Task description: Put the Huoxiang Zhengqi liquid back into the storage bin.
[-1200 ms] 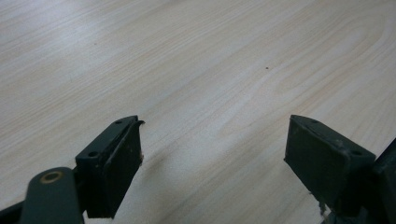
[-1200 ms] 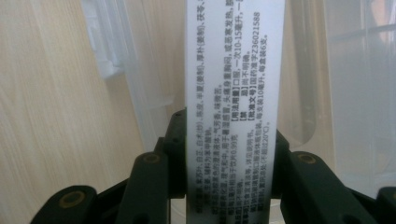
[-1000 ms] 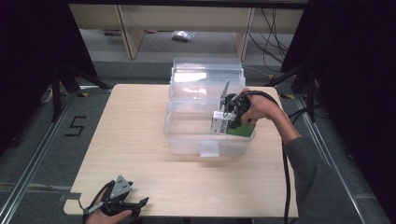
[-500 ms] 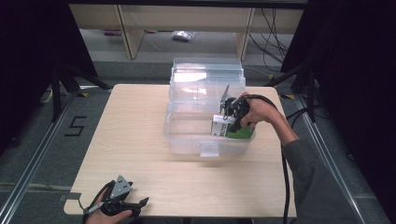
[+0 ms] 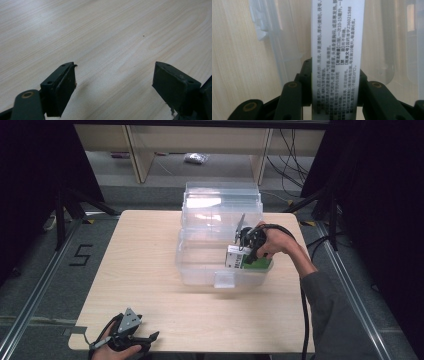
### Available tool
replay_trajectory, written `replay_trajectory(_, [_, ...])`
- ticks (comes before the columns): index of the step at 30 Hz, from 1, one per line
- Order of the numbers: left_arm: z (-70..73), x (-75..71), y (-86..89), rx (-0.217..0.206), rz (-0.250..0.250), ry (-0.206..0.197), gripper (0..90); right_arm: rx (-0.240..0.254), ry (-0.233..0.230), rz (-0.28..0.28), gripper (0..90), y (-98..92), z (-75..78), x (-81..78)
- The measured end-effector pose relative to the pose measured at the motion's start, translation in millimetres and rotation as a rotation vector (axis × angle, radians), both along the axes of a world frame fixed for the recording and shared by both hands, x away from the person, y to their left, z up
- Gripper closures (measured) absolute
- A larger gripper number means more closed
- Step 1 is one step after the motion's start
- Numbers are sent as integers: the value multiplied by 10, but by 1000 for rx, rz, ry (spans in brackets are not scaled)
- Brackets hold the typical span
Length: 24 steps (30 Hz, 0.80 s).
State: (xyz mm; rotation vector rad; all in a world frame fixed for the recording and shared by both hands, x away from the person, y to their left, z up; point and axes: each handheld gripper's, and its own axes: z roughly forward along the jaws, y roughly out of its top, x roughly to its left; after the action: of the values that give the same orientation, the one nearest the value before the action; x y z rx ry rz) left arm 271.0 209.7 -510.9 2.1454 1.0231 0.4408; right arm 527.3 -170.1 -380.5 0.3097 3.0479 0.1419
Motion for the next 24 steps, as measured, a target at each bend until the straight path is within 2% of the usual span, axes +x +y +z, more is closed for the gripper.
replay_trajectory(1, [-1, 0, 1, 0, -1, 0, 181, 13, -10, 57, 642, -5, -18, 38])
replay_trajectory(2, [0, -5, -3, -7, -3, 3, 181, 8, -5, 28, 642, 10, -15, 17])
replay_trajectory(4, [2, -5, -1, -1, 2, 0, 181, 4, 0, 35, 642, 13, -22, 21])
replay_trajectory(5, [3, -6, -2, -5, 3, 0, 181, -13, 3, 6, 642, 17, -21, 7])
replay_trajectory(6, [5, -8, -2, -5, 1, 1, 181, -10, -9, 32, 642, 23, -43, 25])
replay_trajectory(7, [4, -7, -2, -4, 2, 0, 181, -21, 5, 13, 642, 27, -48, 20])
replay_trajectory(10, [5, -7, -2, -4, 0, -1, 181, -33, 3, 4, 642, 34, -74, 27])
replay_trajectory(12, [12, -10, 2, -2, -9, 2, 181, -38, 3, 5, 641, 38, -83, 29])
replay_trajectory(14, [14, -11, 4, -2, -6, 3, 181, -25, 5, 47, 641, 50, -118, 57])
replay_trajectory(17, [11, -10, 2, -2, -9, 3, 181, -38, 16, 40, 640, 55, -144, 63])
replay_trajectory(18, [-1, -13, -18, -30, 4, -3, 181, -24, 15, 83, 639, 55, -161, 92])
replay_trajectory(19, [5, -9, -9, -14, -5, -2, 181, -33, 21, 49, 637, 64, -154, 66])
replay_trajectory(21, [4, -10, -13, -18, -3, -2, 181, -30, 20, 50, 636, 64, -160, 66])
replay_trajectory(23, [15, -4, 8, 13, -18, 2, 181, -26, 19, 50, 630, 60, -166, 71])
replay_trajectory(24, [8, -5, -1, 0, -7, -2, 182, -17, 24, 66, 618, 51, -175, 89])
